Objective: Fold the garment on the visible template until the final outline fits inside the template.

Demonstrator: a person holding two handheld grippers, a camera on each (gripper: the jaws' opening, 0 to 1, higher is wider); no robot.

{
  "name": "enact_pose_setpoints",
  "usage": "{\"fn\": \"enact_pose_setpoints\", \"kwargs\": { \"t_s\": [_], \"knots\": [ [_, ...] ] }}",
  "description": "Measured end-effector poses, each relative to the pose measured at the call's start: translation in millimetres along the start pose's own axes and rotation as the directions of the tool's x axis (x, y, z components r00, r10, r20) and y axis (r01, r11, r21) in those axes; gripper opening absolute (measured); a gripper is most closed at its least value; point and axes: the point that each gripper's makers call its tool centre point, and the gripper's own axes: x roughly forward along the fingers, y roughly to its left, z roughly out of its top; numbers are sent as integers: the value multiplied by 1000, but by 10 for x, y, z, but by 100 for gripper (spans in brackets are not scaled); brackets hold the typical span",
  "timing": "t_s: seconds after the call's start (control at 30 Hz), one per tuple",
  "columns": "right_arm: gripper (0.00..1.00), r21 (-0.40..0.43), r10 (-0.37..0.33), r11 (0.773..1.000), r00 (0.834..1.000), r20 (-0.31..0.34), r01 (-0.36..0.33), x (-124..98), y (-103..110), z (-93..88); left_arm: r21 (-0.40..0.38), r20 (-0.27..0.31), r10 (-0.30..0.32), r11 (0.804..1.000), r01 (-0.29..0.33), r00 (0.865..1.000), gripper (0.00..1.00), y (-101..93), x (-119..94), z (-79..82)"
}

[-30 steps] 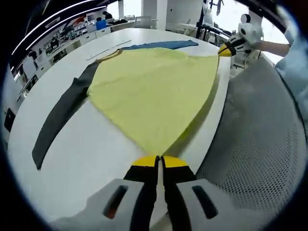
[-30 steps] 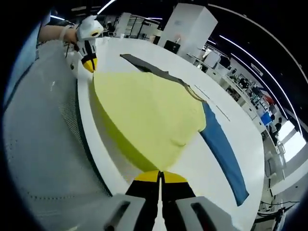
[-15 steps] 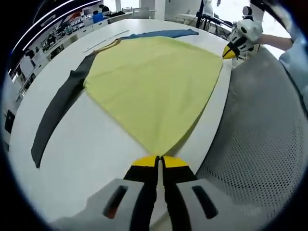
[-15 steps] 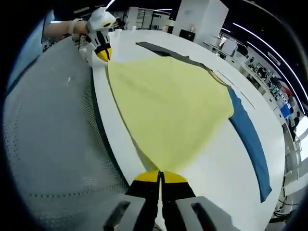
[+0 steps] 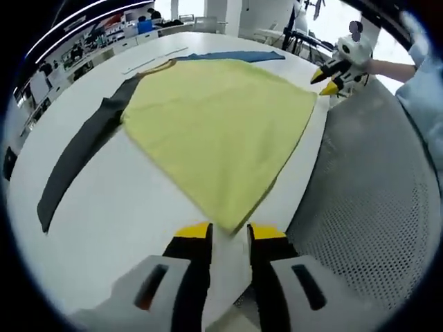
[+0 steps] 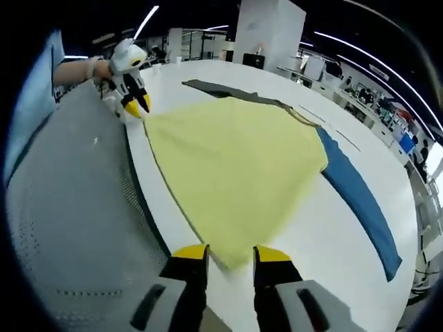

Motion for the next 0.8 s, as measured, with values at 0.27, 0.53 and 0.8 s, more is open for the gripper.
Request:
{"fn": "enact_pose_setpoints", "kwargs": {
  "t_s": [0.27, 0.53, 0.8],
  "knots": [
    [63, 89, -26, 996, 994, 111, 16, -39, -168, 174, -95, 197, 24, 995, -6, 980, 64, 131, -145, 333],
    [85, 189, -88, 980, 981, 171, 55, -77, -368, 257, -166, 303, 71, 986, -21, 950, 99, 272, -224, 536],
    [90, 256, -148, 962, 973, 178, 99, -120, -584, 247, -170, 315, 74, 985, -20, 946, 99, 284, -218, 587]
  ]
}}
